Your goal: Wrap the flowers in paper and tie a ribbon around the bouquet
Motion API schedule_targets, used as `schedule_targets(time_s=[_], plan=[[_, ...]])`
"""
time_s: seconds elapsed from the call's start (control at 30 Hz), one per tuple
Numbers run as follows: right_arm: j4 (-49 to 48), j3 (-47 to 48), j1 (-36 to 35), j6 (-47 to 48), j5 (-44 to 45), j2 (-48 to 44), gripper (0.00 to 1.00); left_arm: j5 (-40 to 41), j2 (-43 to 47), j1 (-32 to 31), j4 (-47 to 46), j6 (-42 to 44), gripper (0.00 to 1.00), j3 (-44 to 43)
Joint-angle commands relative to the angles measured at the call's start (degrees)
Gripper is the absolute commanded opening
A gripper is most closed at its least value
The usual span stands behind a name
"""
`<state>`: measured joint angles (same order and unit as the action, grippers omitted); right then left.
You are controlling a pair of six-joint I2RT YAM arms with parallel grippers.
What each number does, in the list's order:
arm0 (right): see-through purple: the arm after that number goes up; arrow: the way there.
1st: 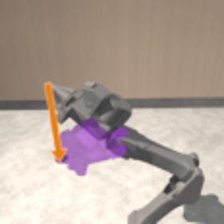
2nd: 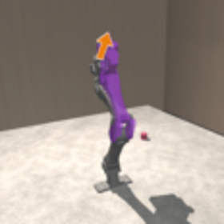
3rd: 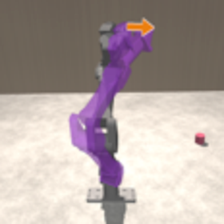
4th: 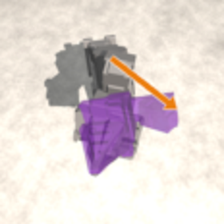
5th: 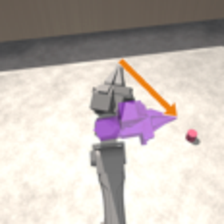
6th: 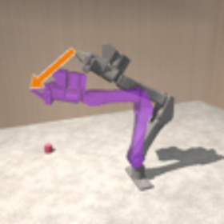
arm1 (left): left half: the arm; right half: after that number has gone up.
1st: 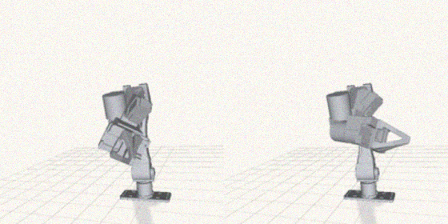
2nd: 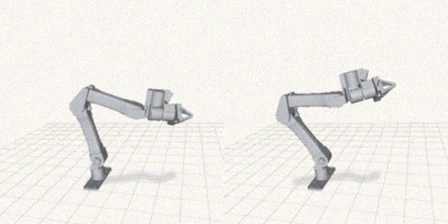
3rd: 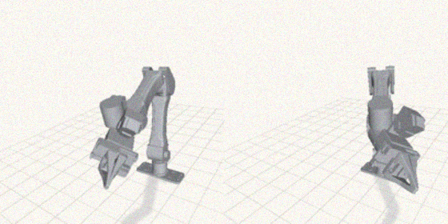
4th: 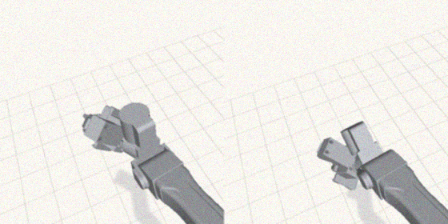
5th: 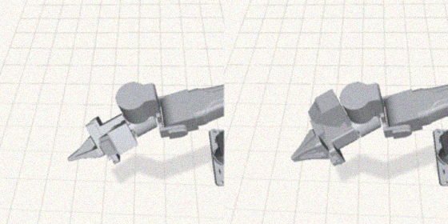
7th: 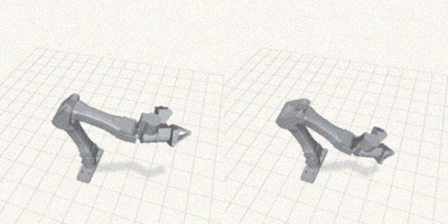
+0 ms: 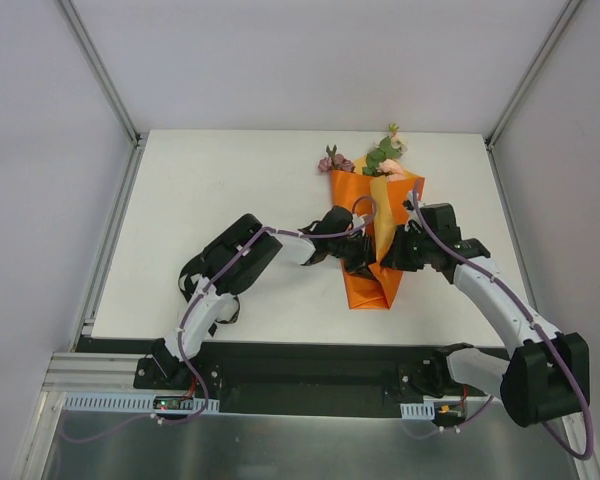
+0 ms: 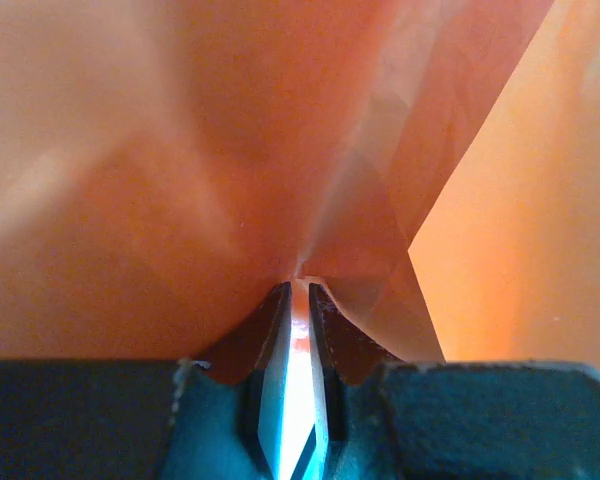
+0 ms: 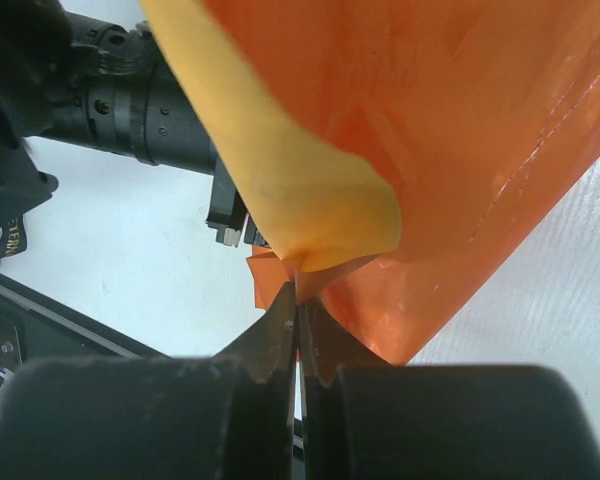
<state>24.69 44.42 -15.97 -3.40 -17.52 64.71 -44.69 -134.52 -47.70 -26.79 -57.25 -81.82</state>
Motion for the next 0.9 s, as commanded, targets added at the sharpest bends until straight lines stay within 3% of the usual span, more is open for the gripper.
schedule_targets(time_s=[0.0,0.13,0.23,0.3,0.63,0.87], plan=[[-0.08,2.42,-0.38,1.64,-1.47,0.68,0.01,2.85,4.09,-0.46,-0.46,2.41,0.12,1.58],[-0.17,3.21,-0.29,1.38,-1.12,1.82,0.01,3.72,6.28,-0.37,-0.99,2.06,0.12,3.15],[-0.17,3.56,-0.38,1.64,-0.33,3.58,0.01,5.83,8.83,-0.11,-2.48,1.71,0.27,6.14],[0.01,4.00,-0.73,1.64,0.55,4.63,0.01,7.15,11.45,-0.02,-2.31,3.98,0.29,8.25],[-0.61,6.90,-3.01,1.55,2.14,9.99,0.01,9.70,21.48,4.63,-0.55,9.53,0.14,19.31],[-0.08,11.12,-7.15,-2.13,9.34,15.18,0.01,9.18,24.48,10.43,-2.12,9.09,0.21,27.59]])
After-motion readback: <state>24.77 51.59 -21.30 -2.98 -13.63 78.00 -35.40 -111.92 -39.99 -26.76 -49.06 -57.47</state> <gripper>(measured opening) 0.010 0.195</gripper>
